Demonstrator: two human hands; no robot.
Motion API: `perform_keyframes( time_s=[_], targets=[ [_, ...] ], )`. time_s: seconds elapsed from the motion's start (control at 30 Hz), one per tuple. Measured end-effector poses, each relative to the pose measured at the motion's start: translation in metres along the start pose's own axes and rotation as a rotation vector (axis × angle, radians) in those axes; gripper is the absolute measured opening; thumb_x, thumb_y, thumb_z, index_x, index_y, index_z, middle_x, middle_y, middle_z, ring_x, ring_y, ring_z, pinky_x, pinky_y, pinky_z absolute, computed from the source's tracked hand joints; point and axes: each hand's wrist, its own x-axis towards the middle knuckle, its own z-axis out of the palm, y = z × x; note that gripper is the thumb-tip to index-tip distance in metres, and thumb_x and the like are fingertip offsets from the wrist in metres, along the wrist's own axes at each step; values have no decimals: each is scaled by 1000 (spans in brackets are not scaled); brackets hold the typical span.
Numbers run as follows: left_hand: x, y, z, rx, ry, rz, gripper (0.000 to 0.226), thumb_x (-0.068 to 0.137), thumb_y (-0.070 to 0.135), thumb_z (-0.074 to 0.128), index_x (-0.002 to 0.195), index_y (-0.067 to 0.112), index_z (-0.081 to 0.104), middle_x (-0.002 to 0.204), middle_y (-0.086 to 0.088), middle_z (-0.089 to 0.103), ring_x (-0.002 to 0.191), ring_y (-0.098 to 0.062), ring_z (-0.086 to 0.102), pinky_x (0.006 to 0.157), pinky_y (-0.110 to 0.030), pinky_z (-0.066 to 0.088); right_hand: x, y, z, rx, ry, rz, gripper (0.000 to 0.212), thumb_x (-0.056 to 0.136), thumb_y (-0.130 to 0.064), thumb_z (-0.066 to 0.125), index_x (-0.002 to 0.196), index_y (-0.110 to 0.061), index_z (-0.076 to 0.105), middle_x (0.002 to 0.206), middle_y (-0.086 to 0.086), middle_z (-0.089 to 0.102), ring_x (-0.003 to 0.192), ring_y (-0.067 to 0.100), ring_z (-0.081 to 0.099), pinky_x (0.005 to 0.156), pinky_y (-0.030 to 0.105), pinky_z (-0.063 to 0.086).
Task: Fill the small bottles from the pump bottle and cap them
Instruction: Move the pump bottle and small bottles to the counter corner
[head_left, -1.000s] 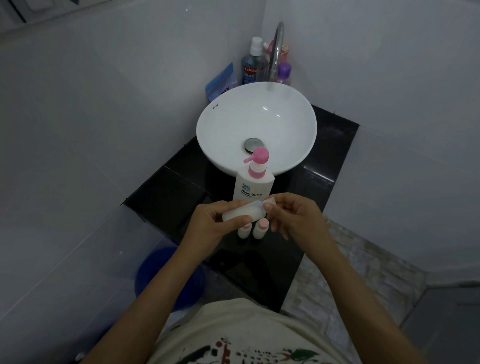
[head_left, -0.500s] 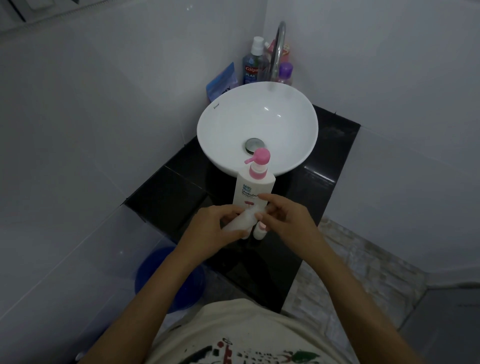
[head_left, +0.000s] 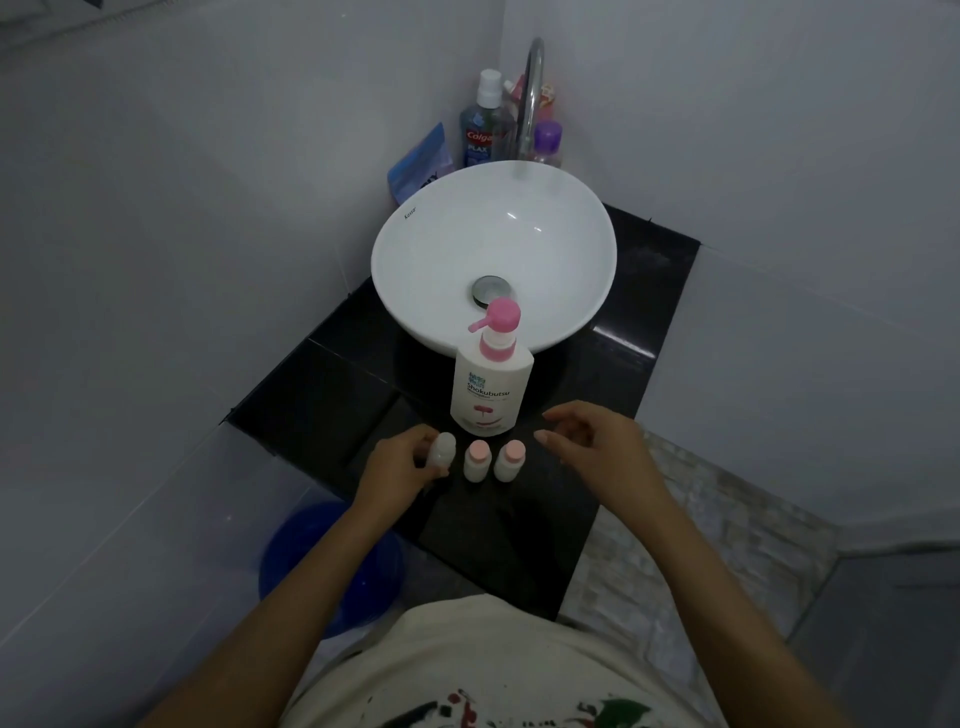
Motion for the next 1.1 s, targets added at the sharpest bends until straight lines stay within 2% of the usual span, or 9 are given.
perform_keyframes(
  time_s=[0.27,0.4,0.47,0.57,0.67,0.73,0.87,0.97,1.1],
  targets=[
    [11,-9,5,-45,-16,1,44,73,12,78,112,21,62,114,1,67,108,-11,60,94,-31,49,16,8,3,-41,-5,27,31,81,-29,69,111,-22,63,87,-6,62,76,-1,55,65,10,41],
    [15,-15,0,-22,-71,-15,67,68,1,79,128,20,55,128,-3,61,116,-14,55,98,-27,43,30,11,6,-32,-10,28,37,80,-26,71,115,-20,61,92,-4,63,80,2,57,72,15,44],
    [19,-18,-7,10,-77,-14,64,71,-5,74,127,19,54,131,-5,57,117,-17,54,97,-27,43,41,14,8,-13,-8,39,41,78,-23,73,117,-18,60,97,-1,65,85,8,59,76,18,45],
    [26,-10,-22,-70,-17,5,49,79,-7,64,122,15,58,126,-5,59,112,-15,55,92,-22,41,58,19,15,12,-54,54,47,76,-19,75,120,-16,58,105,3,64,90,12,60,77,18,45],
    [39,13,-33,-150,49,87,45,77,8,73,120,19,61,118,5,61,108,-8,56,87,-13,40,71,20,25,20,-132,35,48,75,-17,76,119,-18,58,109,2,65,95,14,61,83,26,51],
    [48,31,-35,-192,23,133,49,74,11,77,119,20,62,116,7,63,107,-4,58,90,-15,43,77,18,31,31,-158,9,45,75,-16,75,117,-18,59,108,1,66,95,14,62,86,33,54],
    [58,50,-32,-240,-74,213,50,72,5,77,118,16,63,108,7,69,98,5,64,81,-11,51,82,17,37,54,-134,-16,42,76,-13,73,116,-16,60,105,1,67,91,11,62,77,24,51],
    [61,49,-29,-233,-57,216,52,69,1,77,118,15,64,107,5,70,93,6,64,77,-9,51,82,19,38,54,-121,-39,40,78,-13,72,116,-15,61,105,0,68,89,9,62,72,17,48],
    [55,49,-29,-225,-6,223,49,68,3,79,113,16,66,104,3,71,93,-2,66,81,-17,54,81,17,38,45,-125,-73,34,77,-12,72,110,-14,64,105,3,70,92,10,64,79,25,53]
  ],
)
